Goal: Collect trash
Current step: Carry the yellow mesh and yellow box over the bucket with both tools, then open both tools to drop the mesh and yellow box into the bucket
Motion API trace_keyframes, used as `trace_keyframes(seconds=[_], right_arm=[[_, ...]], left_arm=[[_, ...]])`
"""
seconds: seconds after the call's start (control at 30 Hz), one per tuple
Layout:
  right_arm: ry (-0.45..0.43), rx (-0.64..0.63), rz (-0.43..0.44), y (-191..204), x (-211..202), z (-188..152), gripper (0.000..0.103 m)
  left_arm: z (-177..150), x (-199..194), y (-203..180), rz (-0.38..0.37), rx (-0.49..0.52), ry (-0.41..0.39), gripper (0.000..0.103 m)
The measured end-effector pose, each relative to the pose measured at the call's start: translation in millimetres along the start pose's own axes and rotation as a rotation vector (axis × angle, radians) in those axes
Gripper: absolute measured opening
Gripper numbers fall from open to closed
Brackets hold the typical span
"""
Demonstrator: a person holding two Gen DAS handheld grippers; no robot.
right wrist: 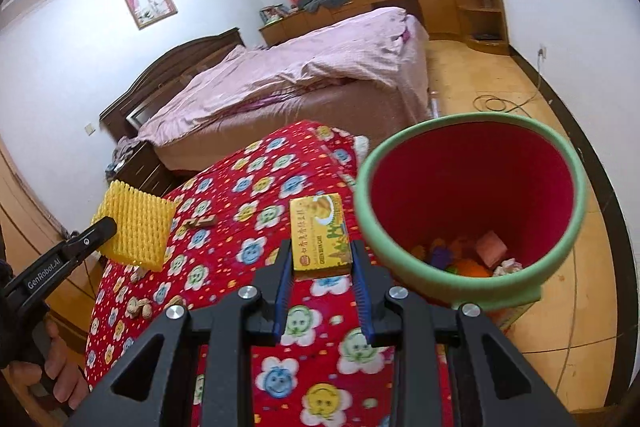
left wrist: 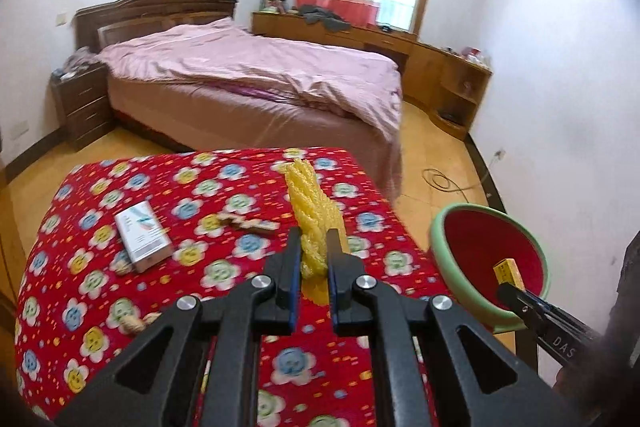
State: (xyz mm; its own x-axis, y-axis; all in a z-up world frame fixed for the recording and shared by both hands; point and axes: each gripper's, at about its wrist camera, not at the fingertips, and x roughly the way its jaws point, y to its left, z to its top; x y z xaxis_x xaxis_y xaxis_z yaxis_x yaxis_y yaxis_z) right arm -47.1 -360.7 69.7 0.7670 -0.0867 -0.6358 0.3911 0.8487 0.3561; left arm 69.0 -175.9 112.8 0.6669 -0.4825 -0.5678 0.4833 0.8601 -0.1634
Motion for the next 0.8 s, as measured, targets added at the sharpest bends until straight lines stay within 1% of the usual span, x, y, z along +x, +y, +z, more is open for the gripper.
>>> trace_keyframes(seconds=[0.2, 0.4, 0.5, 0.7, 0.8], right_arm=[[-0.028, 0.053, -0.036, -30, -9, 5, 0.03], [-0.044, 0.093, -0.069, -60, -14, 10, 0.03], [-0.047, 0.116, -0.081, -76, -13, 13, 0.03], [-0.052, 0.137, -0.102, -105, -6, 22, 0.03], [-0.048, 0.144, -0.102, -117, 0, 27, 0.03]], left_arm=[[9, 12, -39, -0.061, 0.075, 0.002, 0.01], [15, 32, -79, -0.132, 0.126, 0.041, 0.01], [16, 42, -96, -0.164, 0.14, 0.057, 0.01], [14, 64, -128, -0.203, 0.16, 0.074, 0.01], [10, 81, -146, -0.218, 0.172, 0.104, 0.01]])
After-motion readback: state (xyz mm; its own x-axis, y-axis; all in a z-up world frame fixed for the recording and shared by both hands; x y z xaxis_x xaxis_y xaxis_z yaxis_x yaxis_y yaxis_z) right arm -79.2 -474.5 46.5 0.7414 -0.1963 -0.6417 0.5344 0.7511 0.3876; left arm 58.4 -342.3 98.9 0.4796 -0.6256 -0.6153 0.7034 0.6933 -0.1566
